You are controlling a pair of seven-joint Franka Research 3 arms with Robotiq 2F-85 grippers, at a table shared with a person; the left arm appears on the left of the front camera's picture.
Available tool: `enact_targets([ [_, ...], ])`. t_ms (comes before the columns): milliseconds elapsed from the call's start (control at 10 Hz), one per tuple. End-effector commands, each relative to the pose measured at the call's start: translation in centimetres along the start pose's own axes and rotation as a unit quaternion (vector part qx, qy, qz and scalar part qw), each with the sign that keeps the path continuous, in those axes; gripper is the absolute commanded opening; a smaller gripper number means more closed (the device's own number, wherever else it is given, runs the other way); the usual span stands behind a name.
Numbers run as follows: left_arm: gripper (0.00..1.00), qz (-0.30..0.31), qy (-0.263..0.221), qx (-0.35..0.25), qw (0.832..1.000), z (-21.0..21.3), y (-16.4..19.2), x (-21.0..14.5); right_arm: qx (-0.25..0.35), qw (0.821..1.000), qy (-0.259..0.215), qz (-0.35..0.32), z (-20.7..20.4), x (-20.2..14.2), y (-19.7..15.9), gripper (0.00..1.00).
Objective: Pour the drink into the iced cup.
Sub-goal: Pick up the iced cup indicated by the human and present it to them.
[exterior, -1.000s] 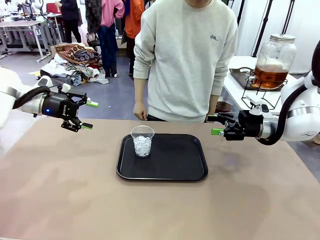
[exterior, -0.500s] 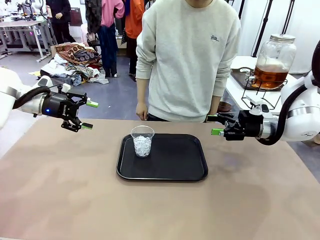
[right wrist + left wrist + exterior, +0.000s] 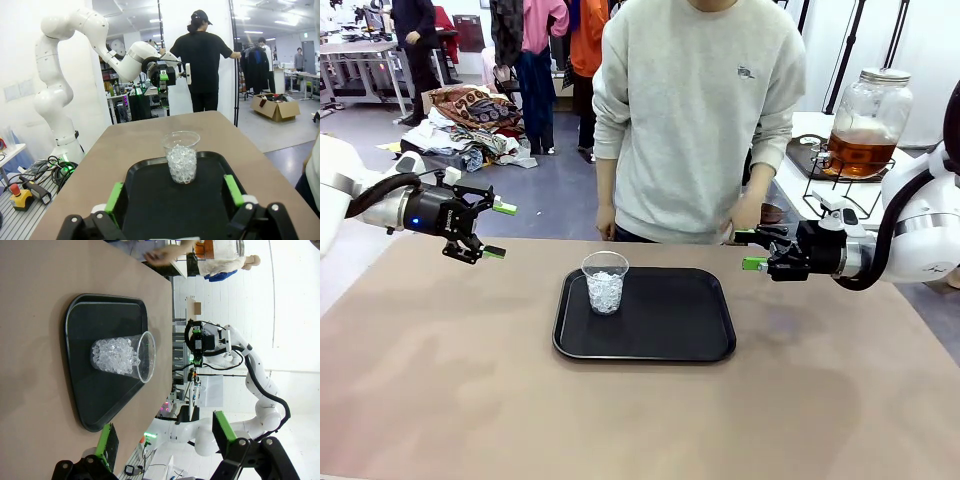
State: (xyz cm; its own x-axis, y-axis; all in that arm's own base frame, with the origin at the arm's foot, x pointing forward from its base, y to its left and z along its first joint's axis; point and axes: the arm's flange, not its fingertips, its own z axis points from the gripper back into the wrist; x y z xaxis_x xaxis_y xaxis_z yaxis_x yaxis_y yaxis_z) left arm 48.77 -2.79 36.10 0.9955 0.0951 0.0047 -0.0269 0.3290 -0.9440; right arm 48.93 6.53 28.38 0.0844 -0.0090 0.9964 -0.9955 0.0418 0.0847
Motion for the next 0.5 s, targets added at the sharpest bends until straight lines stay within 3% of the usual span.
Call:
enact_targets([
  [0,1.0,0.007,0.003,0.004,1.0,0.08,-0.11,-0.05,-0.001,1.0,0.0,0.002,0.03,0.18,-0.12,1.0],
  [400,1.0,0.007,0.003,0.004,1.0,0.08,-0.11,-0.05,-0.001,1.0,0.0,0.002,0.03,0.18,-0.12,1.0],
])
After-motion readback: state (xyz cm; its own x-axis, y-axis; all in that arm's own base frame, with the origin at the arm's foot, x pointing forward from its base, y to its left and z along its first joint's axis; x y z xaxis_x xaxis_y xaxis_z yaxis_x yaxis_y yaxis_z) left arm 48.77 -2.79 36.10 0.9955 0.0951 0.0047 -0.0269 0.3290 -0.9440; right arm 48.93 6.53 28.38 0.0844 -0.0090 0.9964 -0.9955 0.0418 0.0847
